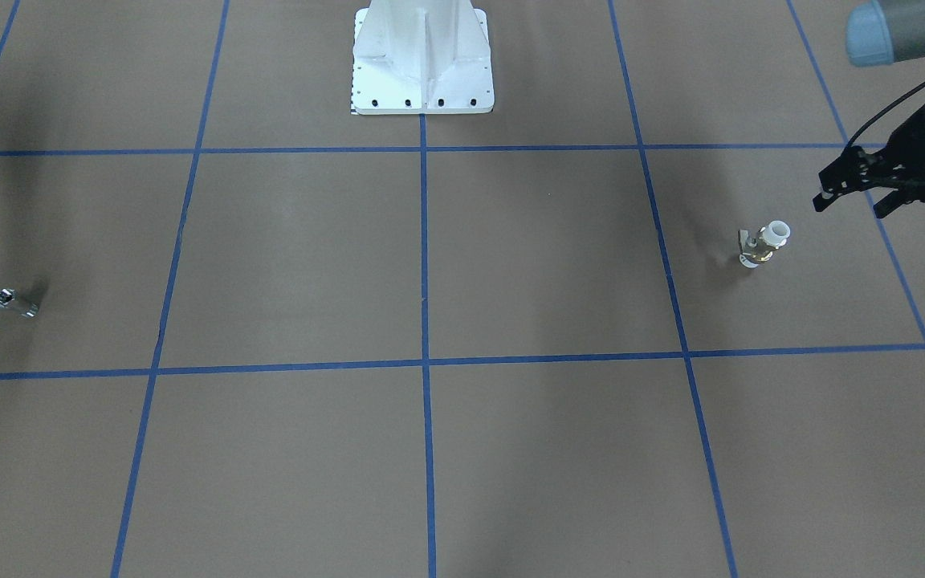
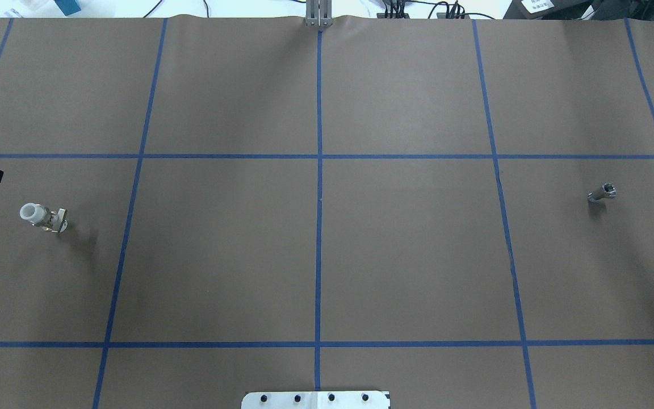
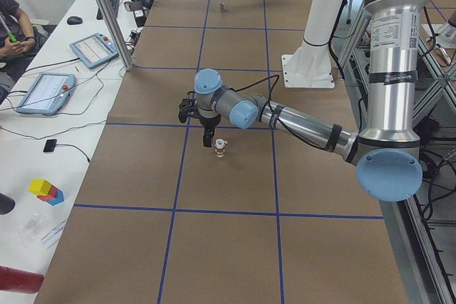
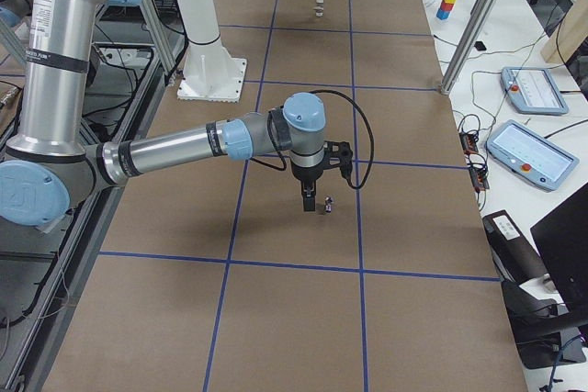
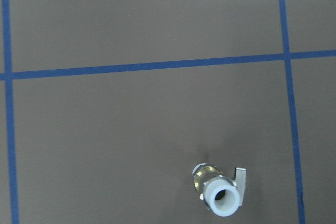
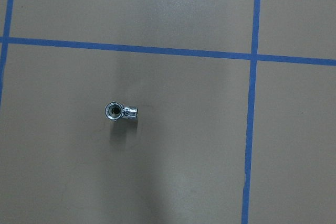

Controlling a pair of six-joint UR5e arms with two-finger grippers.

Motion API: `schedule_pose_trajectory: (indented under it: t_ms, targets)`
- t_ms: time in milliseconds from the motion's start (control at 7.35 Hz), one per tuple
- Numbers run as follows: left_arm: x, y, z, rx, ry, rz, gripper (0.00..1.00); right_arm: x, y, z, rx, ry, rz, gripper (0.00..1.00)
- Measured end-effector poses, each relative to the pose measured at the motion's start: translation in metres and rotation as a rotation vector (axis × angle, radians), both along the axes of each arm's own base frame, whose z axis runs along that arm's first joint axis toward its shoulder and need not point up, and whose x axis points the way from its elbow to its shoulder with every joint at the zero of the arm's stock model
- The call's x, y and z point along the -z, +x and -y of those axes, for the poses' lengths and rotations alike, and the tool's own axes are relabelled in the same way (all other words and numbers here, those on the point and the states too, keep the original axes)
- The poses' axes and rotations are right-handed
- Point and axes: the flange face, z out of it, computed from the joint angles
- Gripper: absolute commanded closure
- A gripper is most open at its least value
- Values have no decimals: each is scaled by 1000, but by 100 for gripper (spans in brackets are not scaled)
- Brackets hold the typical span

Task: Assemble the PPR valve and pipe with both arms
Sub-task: 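Grasp the white PPR valve with the left gripper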

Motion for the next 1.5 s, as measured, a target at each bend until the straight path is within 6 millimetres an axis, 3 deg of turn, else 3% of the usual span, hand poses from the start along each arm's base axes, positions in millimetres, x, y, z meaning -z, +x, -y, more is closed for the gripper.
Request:
schedule_pose_trajectory:
  t_ms: [272, 544, 816, 1496]
  targets:
    - [-4, 33, 11, -18, -4, 30, 1, 0, 0, 0, 0, 1, 1, 0]
    - [-12, 51, 20, -35, -18, 42, 1, 0, 0, 0, 0, 1, 1, 0]
    - [-15, 67, 16, -64, -24, 49, 1, 0, 0, 0, 0, 1, 1, 0]
    - [-33, 77, 8, -86, -60, 68, 5, 0, 0, 0, 1, 0, 4, 0]
